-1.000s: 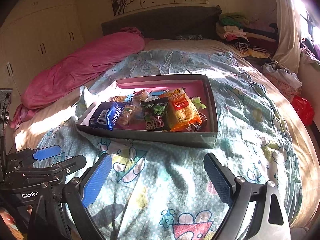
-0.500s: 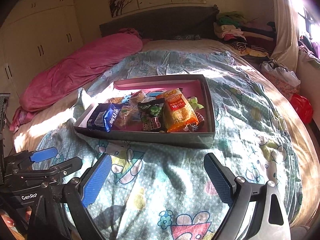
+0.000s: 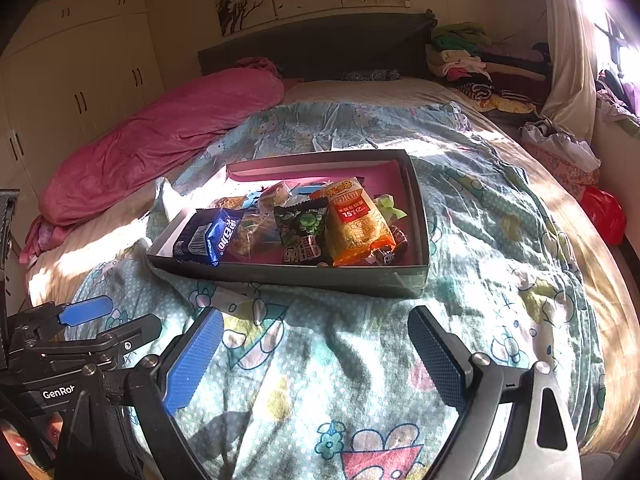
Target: Organize snacks
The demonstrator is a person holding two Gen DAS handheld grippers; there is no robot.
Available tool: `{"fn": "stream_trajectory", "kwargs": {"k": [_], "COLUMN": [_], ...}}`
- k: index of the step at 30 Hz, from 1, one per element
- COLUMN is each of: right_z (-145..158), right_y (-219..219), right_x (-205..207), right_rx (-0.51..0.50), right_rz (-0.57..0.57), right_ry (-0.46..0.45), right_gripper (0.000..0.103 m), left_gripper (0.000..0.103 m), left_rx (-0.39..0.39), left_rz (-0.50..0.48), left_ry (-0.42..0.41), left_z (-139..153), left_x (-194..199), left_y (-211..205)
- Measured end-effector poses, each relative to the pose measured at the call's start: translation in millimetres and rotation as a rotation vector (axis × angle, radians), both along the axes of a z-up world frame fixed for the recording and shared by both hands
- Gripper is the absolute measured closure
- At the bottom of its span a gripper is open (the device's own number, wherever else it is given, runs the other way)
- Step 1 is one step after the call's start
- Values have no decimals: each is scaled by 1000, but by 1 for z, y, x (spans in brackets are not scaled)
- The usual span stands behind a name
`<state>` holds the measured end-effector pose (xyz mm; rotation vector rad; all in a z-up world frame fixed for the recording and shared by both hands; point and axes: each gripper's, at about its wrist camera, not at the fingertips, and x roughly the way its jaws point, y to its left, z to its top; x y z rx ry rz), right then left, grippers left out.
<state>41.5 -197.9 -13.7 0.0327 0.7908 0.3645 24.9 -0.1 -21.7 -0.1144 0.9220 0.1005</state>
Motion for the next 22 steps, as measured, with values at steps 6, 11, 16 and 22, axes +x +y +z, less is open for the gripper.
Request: {"fn": "stream_trajectory", "kwargs": {"k": [6,11,16,22], "right_z": [0,0,-4,-9], "right_y": [-2,-11,-30,-77], "right_x": [1,6,18,51], "right_rx": [4,14,33,43], "right_rz": [-11,-43,-109,-281], "right_ry": [0,-4,-2,4], "right_gripper": [9,9,9,8], "left_gripper": [24,24,24,23], "left_rx": [-6,3,-13,50], "left_rz": [-7,14,48,93], "left_ry": [-21,-40,-11,-75], "left_z": [4,7,2,9], "left_x": [-2,-3,8,29], "left_y": [-1,3,16,54]}}
